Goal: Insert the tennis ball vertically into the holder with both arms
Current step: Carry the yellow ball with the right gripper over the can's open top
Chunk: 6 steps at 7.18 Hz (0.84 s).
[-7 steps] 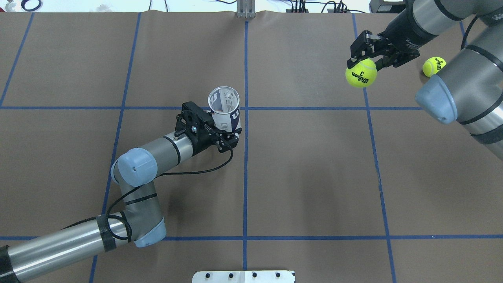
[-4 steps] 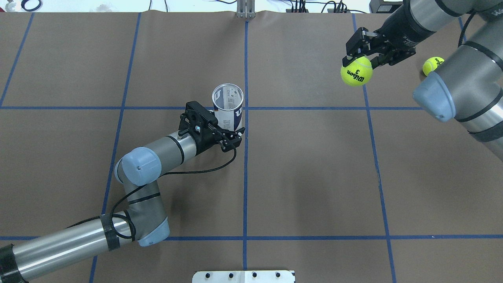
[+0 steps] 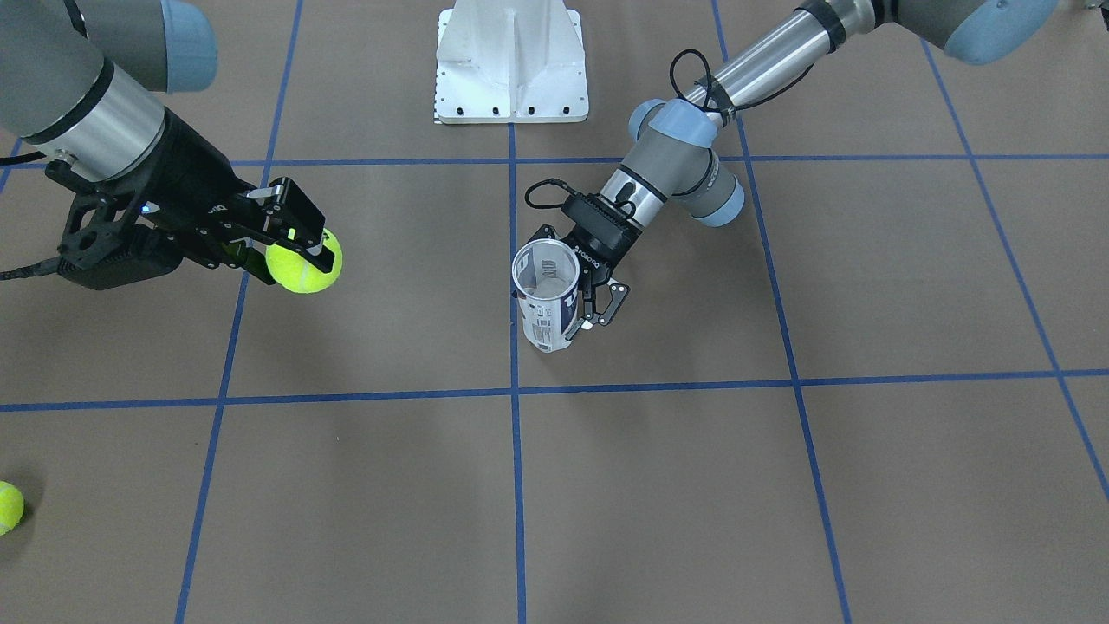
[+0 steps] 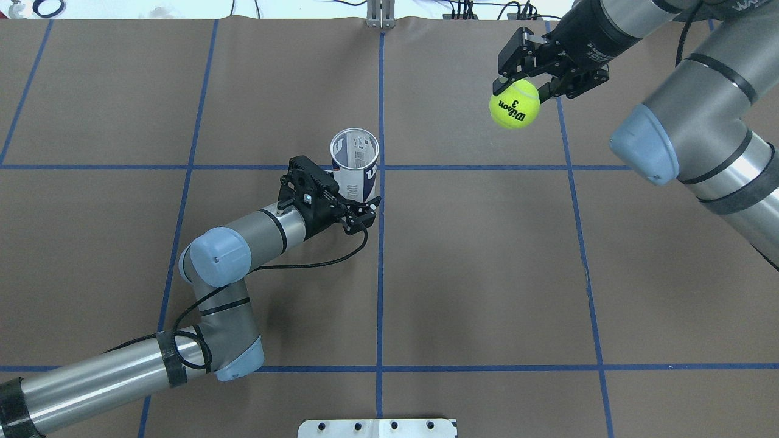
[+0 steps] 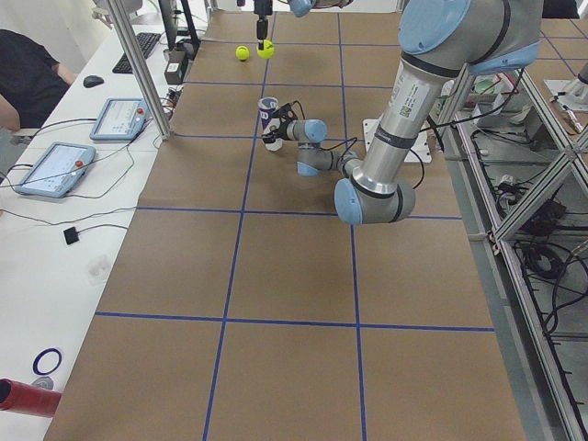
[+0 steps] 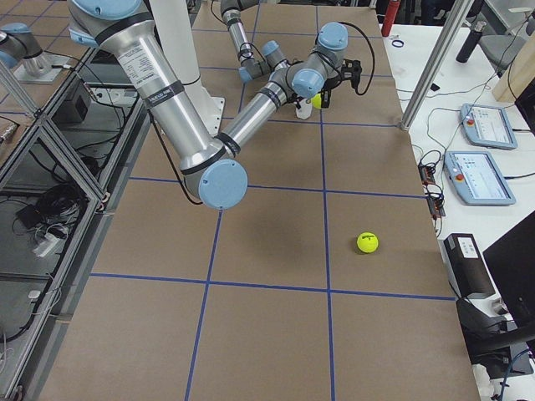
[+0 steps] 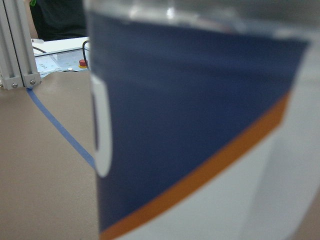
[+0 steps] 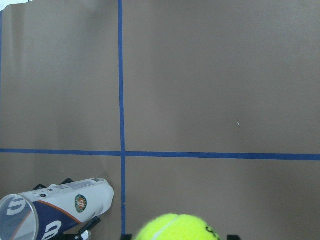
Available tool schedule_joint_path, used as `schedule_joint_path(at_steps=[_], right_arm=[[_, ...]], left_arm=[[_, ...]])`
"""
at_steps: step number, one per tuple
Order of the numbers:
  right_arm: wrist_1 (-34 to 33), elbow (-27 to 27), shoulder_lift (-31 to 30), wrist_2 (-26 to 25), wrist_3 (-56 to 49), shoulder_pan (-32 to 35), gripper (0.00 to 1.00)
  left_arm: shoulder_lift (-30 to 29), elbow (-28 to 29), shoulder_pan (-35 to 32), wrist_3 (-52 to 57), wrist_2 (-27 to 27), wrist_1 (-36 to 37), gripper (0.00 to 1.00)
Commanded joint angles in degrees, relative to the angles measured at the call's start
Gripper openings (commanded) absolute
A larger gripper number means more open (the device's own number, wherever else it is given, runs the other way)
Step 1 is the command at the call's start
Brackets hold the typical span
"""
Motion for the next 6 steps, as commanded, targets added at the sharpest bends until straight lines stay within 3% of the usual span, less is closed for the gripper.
schedule_joint_path(at_steps=[1,3,6], right_arm=[[0.0,-0.64,4.36,-0.76,5.05,-3.11,0.0],[0.0,-1.0,9.2,-7.49,10.23,-8.64,0.0],[0.0,-5.21,14.93,-10.94,12.63,-12.08,0.0]], left_arm=[[0.0,0.04,0.0,0.0,0.0,0.0,0.98],[0.0,0.3,0.0,0.0,0.0,-0.18,0.98],[0.0,0.3,0.0,0.0,-0.09,-0.53,0.83]])
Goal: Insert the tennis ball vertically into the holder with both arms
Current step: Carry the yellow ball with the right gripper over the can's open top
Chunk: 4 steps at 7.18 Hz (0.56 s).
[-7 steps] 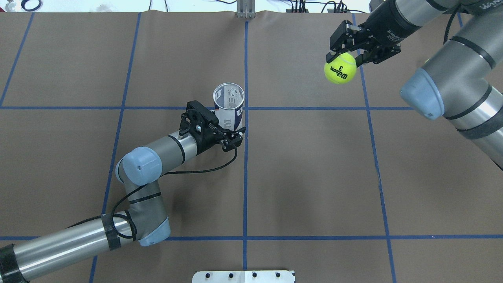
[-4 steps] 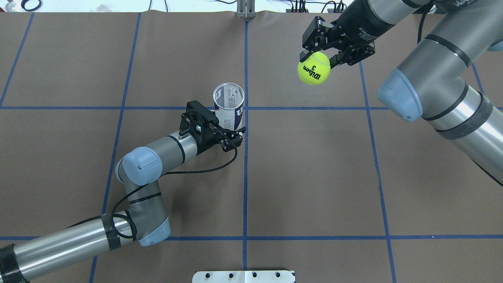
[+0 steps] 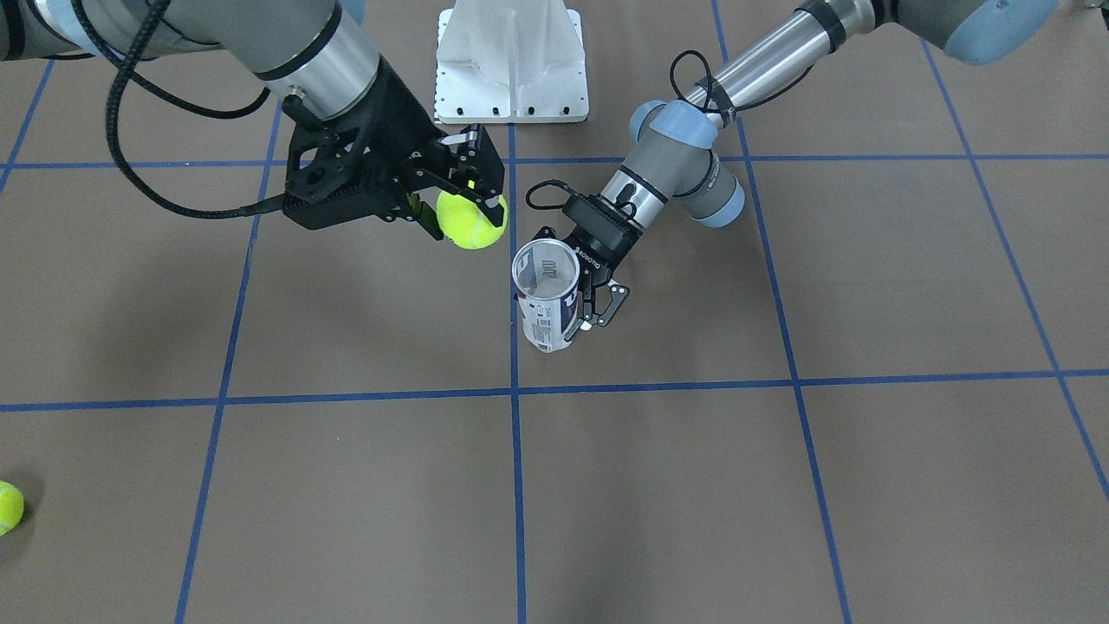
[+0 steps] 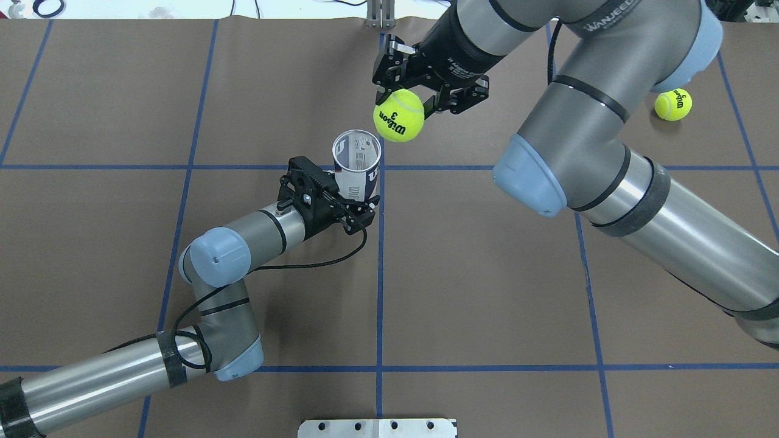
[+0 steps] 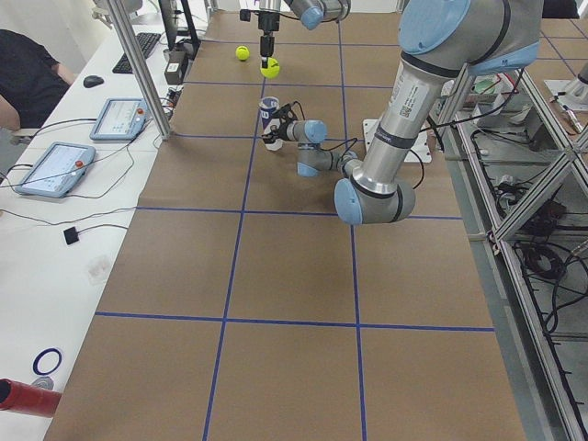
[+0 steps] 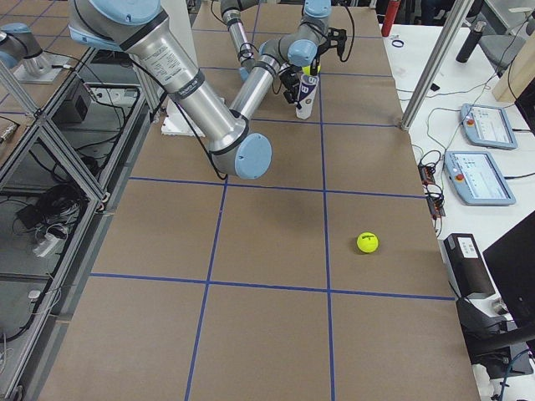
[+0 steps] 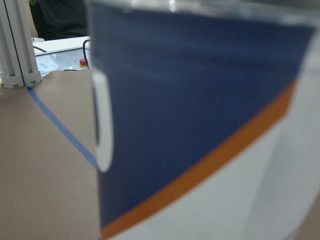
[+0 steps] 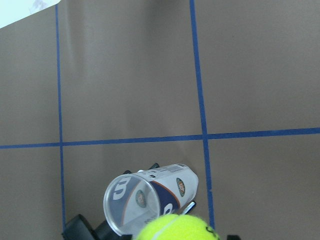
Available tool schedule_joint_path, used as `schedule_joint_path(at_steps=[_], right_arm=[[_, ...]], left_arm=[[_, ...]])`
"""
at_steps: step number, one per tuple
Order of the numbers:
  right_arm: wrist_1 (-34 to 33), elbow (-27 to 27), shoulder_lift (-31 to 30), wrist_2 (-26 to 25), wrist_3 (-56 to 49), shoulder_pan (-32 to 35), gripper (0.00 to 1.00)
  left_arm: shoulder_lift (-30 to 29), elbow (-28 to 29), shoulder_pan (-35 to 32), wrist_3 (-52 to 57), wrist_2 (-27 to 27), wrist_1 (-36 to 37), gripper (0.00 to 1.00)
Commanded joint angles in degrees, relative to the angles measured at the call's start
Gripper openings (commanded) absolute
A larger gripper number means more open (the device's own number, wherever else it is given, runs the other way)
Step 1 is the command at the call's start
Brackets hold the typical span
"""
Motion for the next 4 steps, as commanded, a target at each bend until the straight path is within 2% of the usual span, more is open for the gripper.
schedule_joint_path(at_steps=[1,4], right_arm=[[0.0,-1.66,1.77,-2.81,0.49,-2.22,0.0],[0.18,-5.16,4.04,-3.87,0.49,-3.45,0.0]], left_arm=[[0.0,0.0,0.0,-0.09,-0.07,-0.14,0.79],[0.0,-0.08,0.0,-0.09,-0.07,-0.22,0.79]])
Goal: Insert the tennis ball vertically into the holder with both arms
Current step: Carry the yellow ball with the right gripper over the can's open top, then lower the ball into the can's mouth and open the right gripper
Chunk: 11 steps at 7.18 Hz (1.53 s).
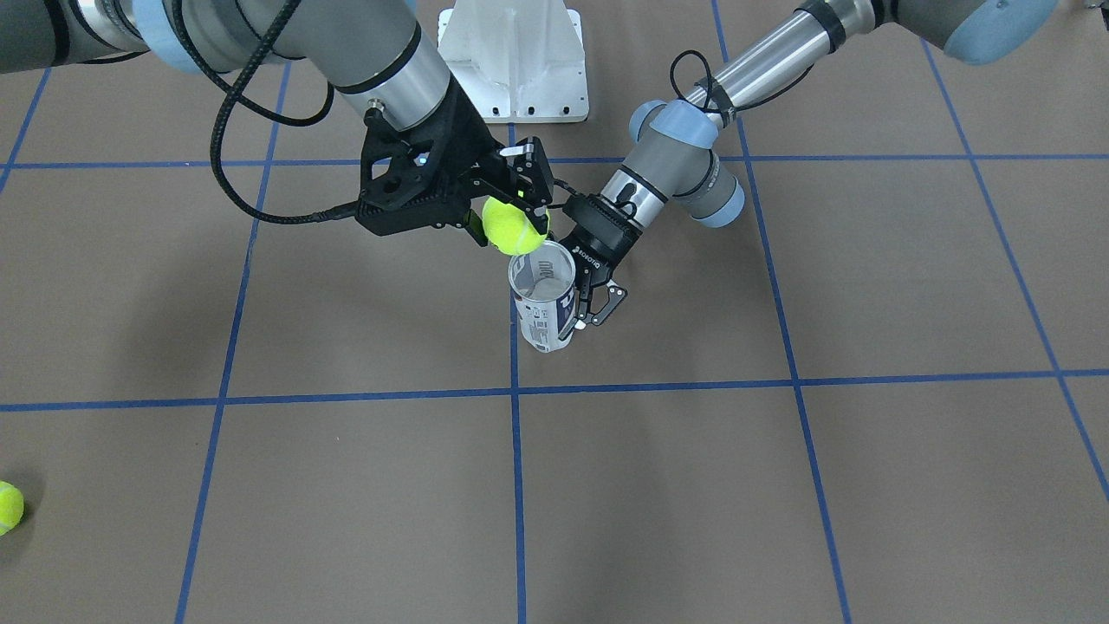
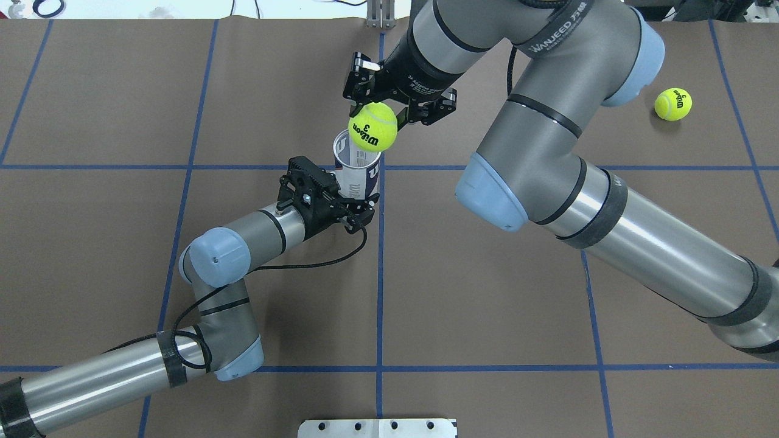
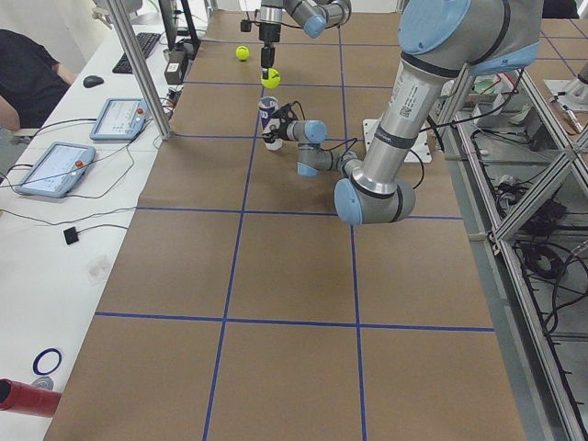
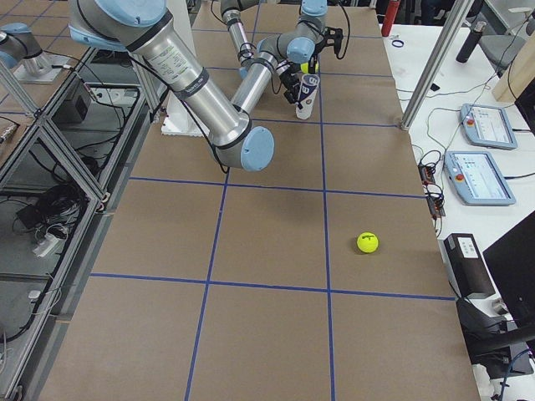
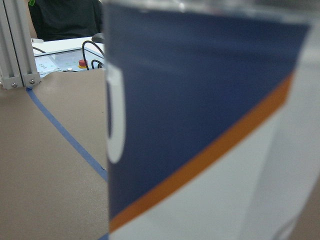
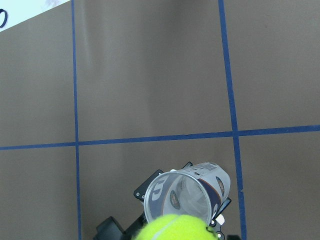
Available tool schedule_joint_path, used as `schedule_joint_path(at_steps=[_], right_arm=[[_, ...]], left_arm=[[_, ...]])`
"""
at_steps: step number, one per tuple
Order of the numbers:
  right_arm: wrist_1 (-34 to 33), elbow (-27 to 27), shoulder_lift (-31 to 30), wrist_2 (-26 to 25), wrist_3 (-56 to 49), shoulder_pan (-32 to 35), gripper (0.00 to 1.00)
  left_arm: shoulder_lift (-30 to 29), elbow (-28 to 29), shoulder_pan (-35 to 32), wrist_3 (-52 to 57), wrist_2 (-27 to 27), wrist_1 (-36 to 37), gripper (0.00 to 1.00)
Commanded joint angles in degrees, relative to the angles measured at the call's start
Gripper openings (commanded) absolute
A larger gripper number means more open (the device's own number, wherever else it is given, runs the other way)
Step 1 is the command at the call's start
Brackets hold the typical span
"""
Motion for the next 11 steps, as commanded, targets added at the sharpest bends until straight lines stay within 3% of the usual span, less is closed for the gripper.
schedule_joint_path(at_steps=[1,7,8,9,10,11], right_arm=[[0.16,-3.73,2.42,-0.51,-0.08,-0.47,0.0],[0.6,-5.77,2.52,-3.23,-0.61,-1.87,0.0],[0.69,-5.77,2.52,-3.24,-0.61,-1.87,0.18],[0.61,-5.77,2.52,-3.24,-0.52,-1.87,0.66],[0.6,-5.77,2.52,-3.76,-0.35,-1.96,0.98],[0.69,-5.77,2.52,-3.94,-0.35,-1.96,0.99]], left_arm=[[0.0,-0.04,0.0,-0.09,-0.08,-0.05,0.79],[0.0,-0.04,0.09,0.0,-0.09,-0.31,0.79],[0.0,-0.04,0.09,0.0,-0.09,-0.31,0.79],[0.0,-0.04,0.09,0.0,-0.09,-0.31,0.79],[0.0,-0.04,0.09,-0.18,-0.09,-0.31,0.79],[0.0,-0.04,0.09,-0.27,-0.09,-0.4,0.79]])
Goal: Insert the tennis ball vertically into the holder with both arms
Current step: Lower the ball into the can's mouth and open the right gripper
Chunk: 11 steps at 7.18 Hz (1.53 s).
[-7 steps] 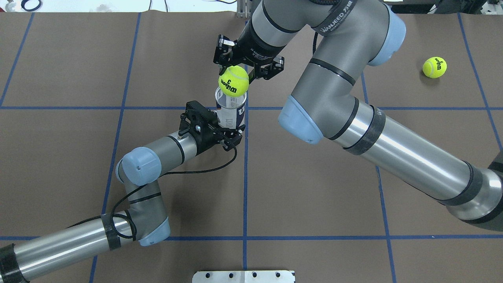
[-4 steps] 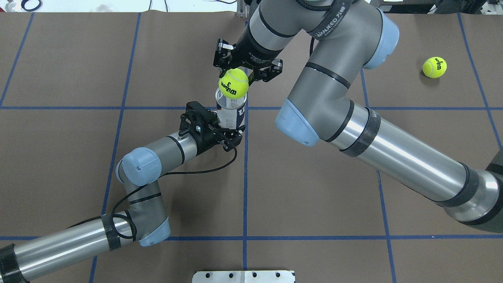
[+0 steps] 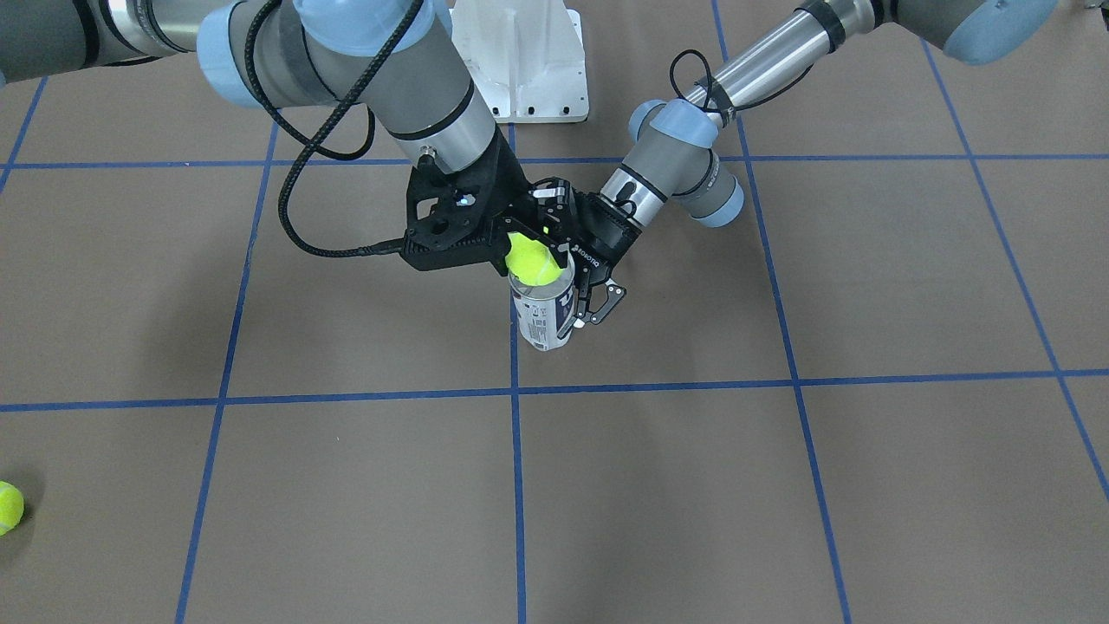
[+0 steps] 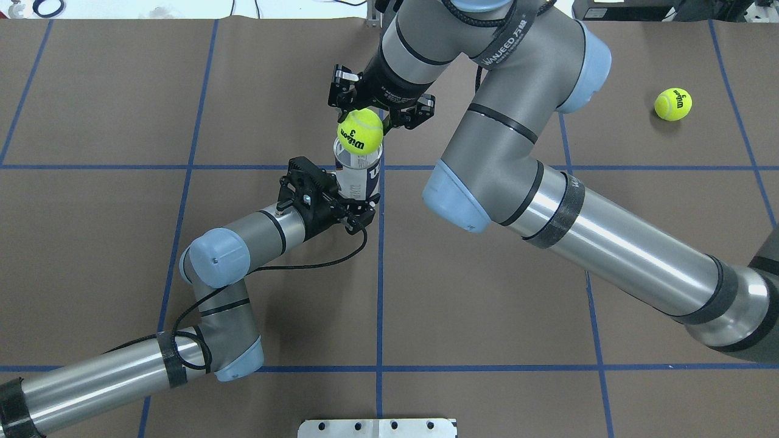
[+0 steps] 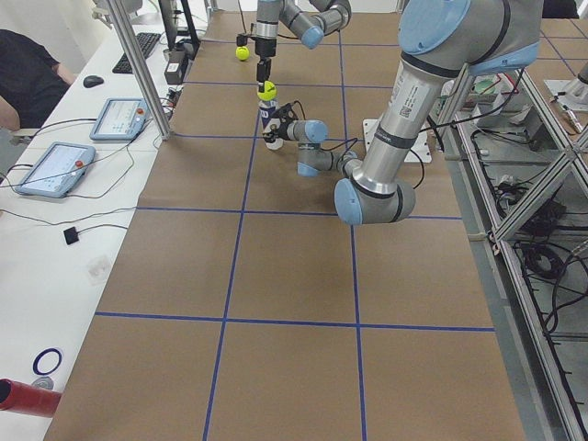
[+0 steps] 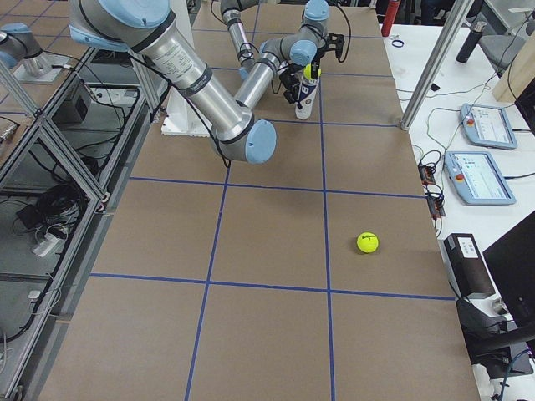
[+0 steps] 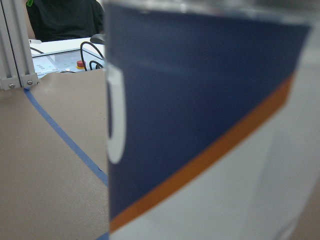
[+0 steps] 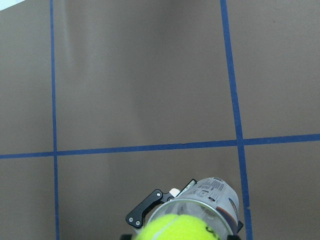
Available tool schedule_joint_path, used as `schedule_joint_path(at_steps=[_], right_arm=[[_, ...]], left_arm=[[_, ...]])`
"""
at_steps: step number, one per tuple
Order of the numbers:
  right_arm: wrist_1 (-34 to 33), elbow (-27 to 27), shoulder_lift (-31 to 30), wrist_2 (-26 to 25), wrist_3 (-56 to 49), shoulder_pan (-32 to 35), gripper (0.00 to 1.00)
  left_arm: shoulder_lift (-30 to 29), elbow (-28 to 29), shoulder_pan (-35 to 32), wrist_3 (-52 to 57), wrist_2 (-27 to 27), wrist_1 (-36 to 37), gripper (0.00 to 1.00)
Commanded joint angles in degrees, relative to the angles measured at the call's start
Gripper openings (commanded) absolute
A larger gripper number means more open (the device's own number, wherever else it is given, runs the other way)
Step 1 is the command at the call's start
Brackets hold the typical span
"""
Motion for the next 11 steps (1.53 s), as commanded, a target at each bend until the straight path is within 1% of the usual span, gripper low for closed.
schedule_joint_path(at_steps=[1,6,7,8,10,11], right_arm=[[0.32,0.0,0.26,-0.33,0.42,-0.13,0.99],[0.42,0.61,0.35,-0.33,1.66,-0.13,0.99],[0.42,0.79,0.44,-0.33,1.83,-0.13,0.99],[0.42,0.79,0.7,-0.33,1.92,-0.05,0.99],[0.24,0.79,0.7,-0.16,1.31,0.65,0.99],[-0.11,0.79,0.35,0.63,0.7,2.83,0.99]], left_arm=[[0.0,-0.09,0.0,-0.13,0.0,-0.07,0.79],[0.0,-0.18,0.0,0.14,0.0,-0.07,0.79],[0.0,-0.18,0.0,0.22,0.09,-0.07,0.9],[0.0,-0.18,-0.09,0.31,0.09,-0.07,0.99],[0.0,-0.18,-0.09,0.31,0.09,0.02,0.99],[0.0,-0.18,-0.09,0.31,0.09,0.02,0.99]])
